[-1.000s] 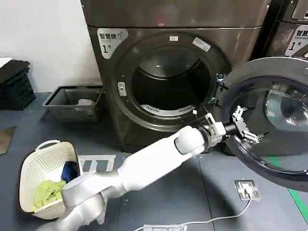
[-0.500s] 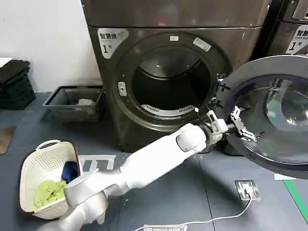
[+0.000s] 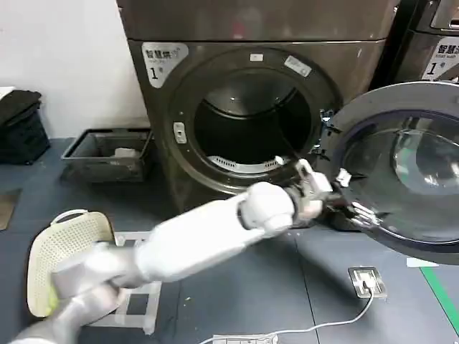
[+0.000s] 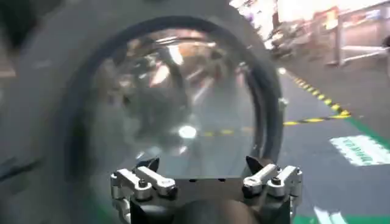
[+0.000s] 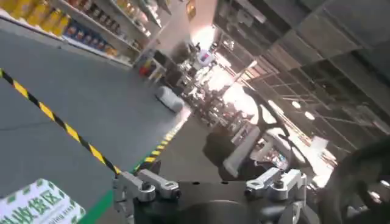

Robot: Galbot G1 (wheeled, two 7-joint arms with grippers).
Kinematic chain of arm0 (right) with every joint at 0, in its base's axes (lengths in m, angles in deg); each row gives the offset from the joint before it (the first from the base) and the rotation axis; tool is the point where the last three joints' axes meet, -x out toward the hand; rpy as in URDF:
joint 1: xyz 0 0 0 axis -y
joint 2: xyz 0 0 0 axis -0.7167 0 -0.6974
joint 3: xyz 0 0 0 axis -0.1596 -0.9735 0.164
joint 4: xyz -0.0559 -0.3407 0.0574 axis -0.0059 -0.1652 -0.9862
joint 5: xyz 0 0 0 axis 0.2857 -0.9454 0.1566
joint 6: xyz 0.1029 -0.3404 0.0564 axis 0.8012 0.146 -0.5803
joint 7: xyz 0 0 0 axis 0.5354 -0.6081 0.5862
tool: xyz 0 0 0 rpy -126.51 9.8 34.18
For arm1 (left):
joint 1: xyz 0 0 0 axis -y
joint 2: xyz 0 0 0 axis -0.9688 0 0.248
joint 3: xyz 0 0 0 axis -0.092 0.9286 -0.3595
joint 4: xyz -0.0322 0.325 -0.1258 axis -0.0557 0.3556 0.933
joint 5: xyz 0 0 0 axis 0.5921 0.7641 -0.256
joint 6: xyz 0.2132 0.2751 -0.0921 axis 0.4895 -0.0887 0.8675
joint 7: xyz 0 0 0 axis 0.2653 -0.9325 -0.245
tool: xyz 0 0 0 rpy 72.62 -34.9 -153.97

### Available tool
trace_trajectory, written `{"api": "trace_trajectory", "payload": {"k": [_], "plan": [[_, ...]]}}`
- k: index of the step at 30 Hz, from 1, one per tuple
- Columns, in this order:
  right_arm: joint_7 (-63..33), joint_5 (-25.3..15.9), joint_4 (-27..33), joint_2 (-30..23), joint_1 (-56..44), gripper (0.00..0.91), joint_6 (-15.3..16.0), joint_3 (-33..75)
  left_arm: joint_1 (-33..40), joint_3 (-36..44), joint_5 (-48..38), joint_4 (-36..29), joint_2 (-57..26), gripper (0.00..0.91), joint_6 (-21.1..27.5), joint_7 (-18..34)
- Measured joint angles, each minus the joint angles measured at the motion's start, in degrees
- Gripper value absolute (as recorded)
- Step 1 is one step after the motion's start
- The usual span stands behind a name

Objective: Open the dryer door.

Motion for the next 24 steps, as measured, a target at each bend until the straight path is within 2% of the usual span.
{"api": "trace_trajectory", "payload": {"k": [6, 11, 18, 20, 24], "plan": [[0.31, 0.01, 0.36, 1.09, 0.49, 0.907, 0.00, -0.54, 2.13, -0.76, -12.31, -9.44, -10.74, 0.907, 5.92, 7.08], [0.85, 0.05, 0.89, 2.10, 0.84, 0.907, -0.09, -1.29, 2.89, -1.19, -24.40, -14.40, -18.40, 0.907, 11.48, 17.37], [1.22, -0.01, 1.84, 3.64, 1.43, 0.907, -0.10, -2.39, 2.65, -2.18, -38.25, -18.80, -30.18, 0.907, 14.60, 31.50], [1.41, -0.01, 2.09, 4.08, 1.51, 0.907, -0.09, -2.70, 1.68, -3.35, -41.63, -20.06, -33.27, 0.907, 16.45, 34.73], [1.58, -0.05, 2.63, 4.90, 1.69, 0.907, -0.07, -3.32, -1.57, -6.49, -45.75, -22.22, -39.02, 0.907, 16.47, 39.22]]}}
